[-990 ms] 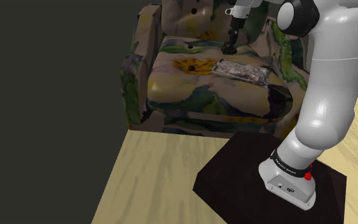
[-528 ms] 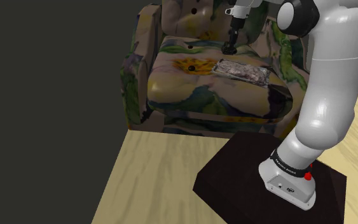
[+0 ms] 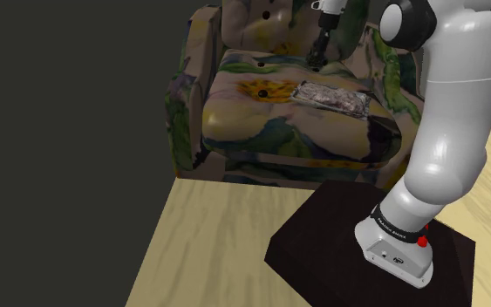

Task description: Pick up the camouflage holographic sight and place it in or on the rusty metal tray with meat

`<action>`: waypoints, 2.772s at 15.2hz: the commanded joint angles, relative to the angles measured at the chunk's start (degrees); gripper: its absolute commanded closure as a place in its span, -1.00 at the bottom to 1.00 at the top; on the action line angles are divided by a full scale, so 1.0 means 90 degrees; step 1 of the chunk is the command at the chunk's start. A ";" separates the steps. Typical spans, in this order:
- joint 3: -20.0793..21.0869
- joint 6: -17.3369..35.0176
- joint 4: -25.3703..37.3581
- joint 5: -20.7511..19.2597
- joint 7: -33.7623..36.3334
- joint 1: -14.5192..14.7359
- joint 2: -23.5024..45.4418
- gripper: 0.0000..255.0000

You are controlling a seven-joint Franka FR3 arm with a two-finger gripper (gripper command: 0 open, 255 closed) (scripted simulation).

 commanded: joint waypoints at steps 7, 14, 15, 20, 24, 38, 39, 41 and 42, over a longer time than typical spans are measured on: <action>0.0011 -0.0829 0.1061 0.0122 0.0021 -0.0246 0.0239 1.00; 0.0058 -0.1696 0.2328 0.0342 0.0050 -0.0625 0.0637 1.00; 0.0071 -0.1827 0.2536 0.0384 0.0057 -0.0695 0.0712 1.00; -0.0102 -0.0858 -0.0229 -0.0681 0.0529 0.0644 -0.1294 1.00; 0.0115 -0.0519 -0.1658 -0.1440 0.1181 0.1190 -0.2637 1.00; 0.1610 -0.0579 -0.4749 -0.2481 0.3157 0.1404 -0.5998 1.00; 0.1605 -0.0498 -0.4854 -0.2490 0.3161 0.1396 -0.6022 1.00; 0.1592 -0.0335 -0.5060 -0.2510 0.3169 0.1383 -0.6066 1.00; 0.1585 -0.0253 -0.5160 -0.2519 0.3173 0.1377 -0.6086 1.00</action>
